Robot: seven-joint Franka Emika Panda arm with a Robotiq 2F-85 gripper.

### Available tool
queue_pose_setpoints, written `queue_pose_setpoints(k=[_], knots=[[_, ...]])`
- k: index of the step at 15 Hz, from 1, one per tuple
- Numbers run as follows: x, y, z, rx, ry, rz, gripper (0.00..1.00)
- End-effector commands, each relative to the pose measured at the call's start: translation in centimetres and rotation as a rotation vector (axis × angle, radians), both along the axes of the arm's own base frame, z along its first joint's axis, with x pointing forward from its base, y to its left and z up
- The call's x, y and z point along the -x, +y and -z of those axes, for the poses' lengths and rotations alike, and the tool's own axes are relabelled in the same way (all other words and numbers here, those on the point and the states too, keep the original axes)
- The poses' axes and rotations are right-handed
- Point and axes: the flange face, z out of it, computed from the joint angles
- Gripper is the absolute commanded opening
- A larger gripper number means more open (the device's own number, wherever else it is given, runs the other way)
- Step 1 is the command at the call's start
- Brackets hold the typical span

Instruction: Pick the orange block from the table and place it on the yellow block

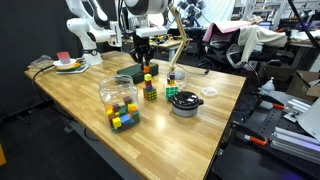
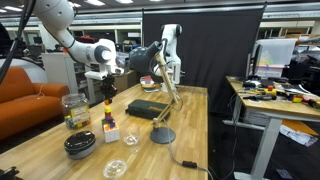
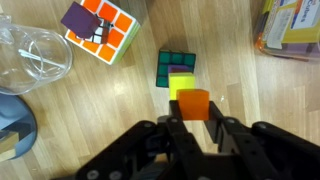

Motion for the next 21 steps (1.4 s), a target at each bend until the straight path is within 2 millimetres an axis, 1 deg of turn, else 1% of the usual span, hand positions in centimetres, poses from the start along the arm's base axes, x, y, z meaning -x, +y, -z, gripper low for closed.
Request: queue_pose_setpoints(k=[1, 5, 15, 21], knots=[[-0.63, -0.05, -0.21, -0.017, 0.029, -0.016, 0.07], [-0.73, -0.14, 0.14, -0.011, 0.046, -0.018, 0.07], [-0.53, -0.21, 0.11, -0.005, 0.066, -0.023, 0.07], [-0.53, -0.22, 0.73, -0.004, 0.075, -0.022, 0.07]])
